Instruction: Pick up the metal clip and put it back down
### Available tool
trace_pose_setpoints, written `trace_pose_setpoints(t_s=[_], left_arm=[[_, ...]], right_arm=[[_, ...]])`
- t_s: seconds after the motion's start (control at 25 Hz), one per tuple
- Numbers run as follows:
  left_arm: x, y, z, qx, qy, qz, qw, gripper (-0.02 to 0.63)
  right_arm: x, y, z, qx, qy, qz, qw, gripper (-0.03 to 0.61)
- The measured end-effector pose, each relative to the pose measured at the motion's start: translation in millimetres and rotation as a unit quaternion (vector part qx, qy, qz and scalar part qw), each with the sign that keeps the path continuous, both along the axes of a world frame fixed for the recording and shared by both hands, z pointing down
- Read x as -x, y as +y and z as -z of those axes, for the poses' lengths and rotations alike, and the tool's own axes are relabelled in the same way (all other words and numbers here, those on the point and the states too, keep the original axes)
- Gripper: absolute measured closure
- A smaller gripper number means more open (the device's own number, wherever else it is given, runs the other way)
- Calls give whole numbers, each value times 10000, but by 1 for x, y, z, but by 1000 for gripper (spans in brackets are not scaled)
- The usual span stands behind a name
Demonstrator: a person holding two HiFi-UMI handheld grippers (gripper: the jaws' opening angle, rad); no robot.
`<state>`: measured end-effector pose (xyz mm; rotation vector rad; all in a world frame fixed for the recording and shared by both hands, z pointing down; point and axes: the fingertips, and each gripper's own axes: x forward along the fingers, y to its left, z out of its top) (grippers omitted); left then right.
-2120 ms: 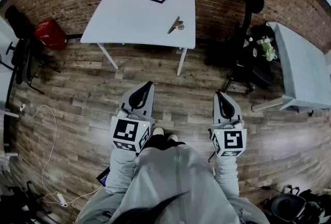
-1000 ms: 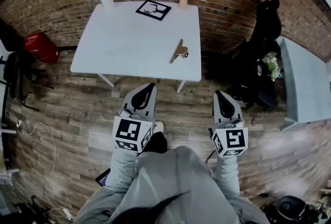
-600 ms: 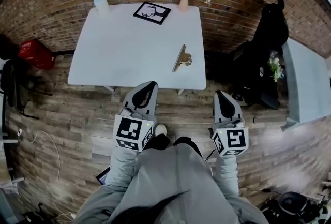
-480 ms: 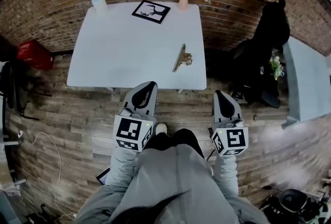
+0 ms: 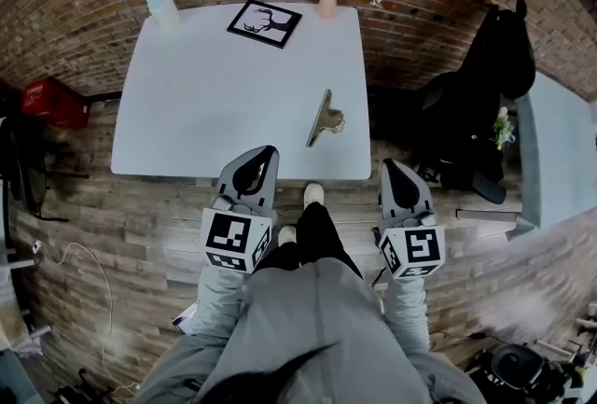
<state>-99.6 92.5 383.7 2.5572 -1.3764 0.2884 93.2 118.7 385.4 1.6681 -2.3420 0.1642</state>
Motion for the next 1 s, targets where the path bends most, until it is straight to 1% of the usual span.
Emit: trace_pose_setpoints(t_s=[0.36,0.56,0.72,0.88,1.0], left_arm=[[-30,-99,22,-250,-38,115,9996,584],[-51,-142,33,-367,-28,196,9991,584],[-61,-164,37,-411,-45,285,9987,584],[-59,-175,33,-338,-29,428,9985,584],[-57,-181,29,-296,-50,432,9986,583]], right_arm=[[-28,-101,10,-90,-1,188,9998,554],[-47,-148,22,-195,46,363,9991,554],[-56,-174,25,-220,24,489,9986,554],[-52,-189,22,-168,47,676,9976,554],[-46,-195,19,-123,9,695,9975,554]])
